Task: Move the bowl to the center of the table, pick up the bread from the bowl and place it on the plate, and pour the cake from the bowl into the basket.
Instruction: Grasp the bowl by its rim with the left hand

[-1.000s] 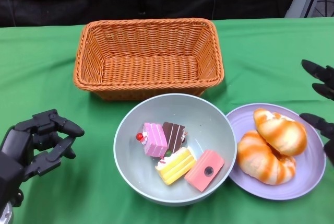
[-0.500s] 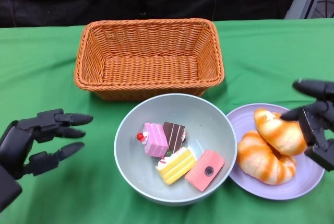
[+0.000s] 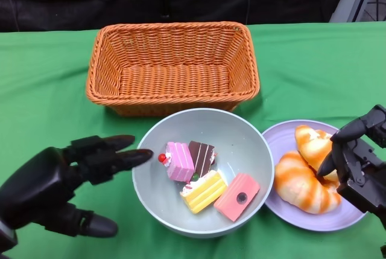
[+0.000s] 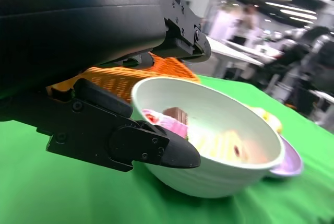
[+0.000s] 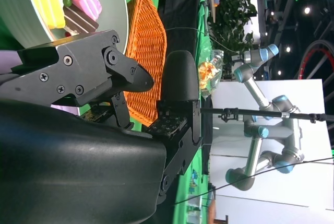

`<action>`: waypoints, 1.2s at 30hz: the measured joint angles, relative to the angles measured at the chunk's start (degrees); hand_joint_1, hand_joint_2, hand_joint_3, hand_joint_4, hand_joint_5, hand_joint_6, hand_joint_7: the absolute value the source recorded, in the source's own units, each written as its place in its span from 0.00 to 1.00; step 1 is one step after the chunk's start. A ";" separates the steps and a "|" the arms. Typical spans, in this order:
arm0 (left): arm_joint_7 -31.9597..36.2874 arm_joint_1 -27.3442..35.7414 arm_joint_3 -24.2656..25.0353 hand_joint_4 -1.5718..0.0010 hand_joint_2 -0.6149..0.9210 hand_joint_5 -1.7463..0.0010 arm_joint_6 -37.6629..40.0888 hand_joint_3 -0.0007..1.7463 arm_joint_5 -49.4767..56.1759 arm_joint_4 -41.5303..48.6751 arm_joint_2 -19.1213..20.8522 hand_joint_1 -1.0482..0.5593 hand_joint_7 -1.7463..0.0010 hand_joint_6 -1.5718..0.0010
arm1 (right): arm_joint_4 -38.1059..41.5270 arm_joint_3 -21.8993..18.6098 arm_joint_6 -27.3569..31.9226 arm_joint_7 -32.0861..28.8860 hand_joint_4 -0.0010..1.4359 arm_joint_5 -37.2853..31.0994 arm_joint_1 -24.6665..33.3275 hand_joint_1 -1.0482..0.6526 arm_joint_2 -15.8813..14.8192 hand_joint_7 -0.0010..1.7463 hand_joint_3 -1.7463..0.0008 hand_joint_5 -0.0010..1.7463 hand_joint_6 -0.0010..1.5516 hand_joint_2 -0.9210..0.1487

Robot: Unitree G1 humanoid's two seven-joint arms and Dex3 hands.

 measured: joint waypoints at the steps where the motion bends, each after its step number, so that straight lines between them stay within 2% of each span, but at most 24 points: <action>1: 1.84 -0.37 0.39 0.75 1.00 0.96 -0.69 0.05 2.47 0.01 -0.01 0.24 0.98 0.76 | 0.32 0.00 0.00 0.07 0.43 -0.01 -0.10 0.63 0.05 0.86 0.54 1.00 0.35 0.07; 6: 14.91 -2.59 1.51 0.66 1.00 0.95 -2.58 0.06 15.95 -0.25 -0.18 0.31 0.97 0.70 | 1.40 -0.01 -0.11 0.01 0.42 -0.43 -0.33 0.62 0.68 0.85 0.55 1.00 0.35 0.07; 8: 22.11 -3.63 0.25 0.61 1.00 0.96 -1.82 0.07 22.14 -0.63 -0.14 0.33 0.98 0.66 | 1.42 -0.10 -0.11 -0.06 0.41 -0.49 -0.38 0.62 1.03 0.84 0.56 1.00 0.35 0.06; 12: 35.84 -6.05 -6.24 0.57 1.00 0.96 2.55 0.07 32.27 -0.94 0.89 0.35 0.97 0.62 | 1.47 -0.24 -0.11 -0.05 0.41 -0.54 -0.48 0.62 1.40 0.83 0.56 1.00 0.35 0.05; 19: 52.36 -12.89 -21.92 0.49 1.00 0.96 11.30 0.07 41.28 3.14 3.12 0.39 0.98 0.54 | 1.64 -0.52 -0.01 -0.20 0.41 -0.82 -0.51 0.62 1.87 0.83 0.57 1.00 0.35 0.06; 23: 59.00 -15.89 -29.68 0.47 1.00 0.96 14.97 0.05 42.99 6.66 3.30 0.40 0.98 0.52 | 1.62 -0.52 0.46 -0.25 0.41 -0.72 -0.49 0.63 2.23 0.83 0.56 1.00 0.35 0.05; 27: 63.99 -18.36 -35.17 0.44 1.00 0.96 17.12 0.04 43.51 8.98 3.49 0.42 0.97 0.48 | 1.60 -0.48 0.49 -0.57 0.42 -0.92 -0.50 0.62 2.34 0.83 0.56 1.00 0.35 0.06; 36: 69.43 -20.88 -42.84 0.40 1.00 0.95 19.81 0.03 41.56 12.55 3.50 0.44 0.97 0.44 | 1.60 -0.46 0.51 -1.06 0.41 -1.21 -0.52 0.63 2.37 0.82 0.55 1.00 0.36 0.06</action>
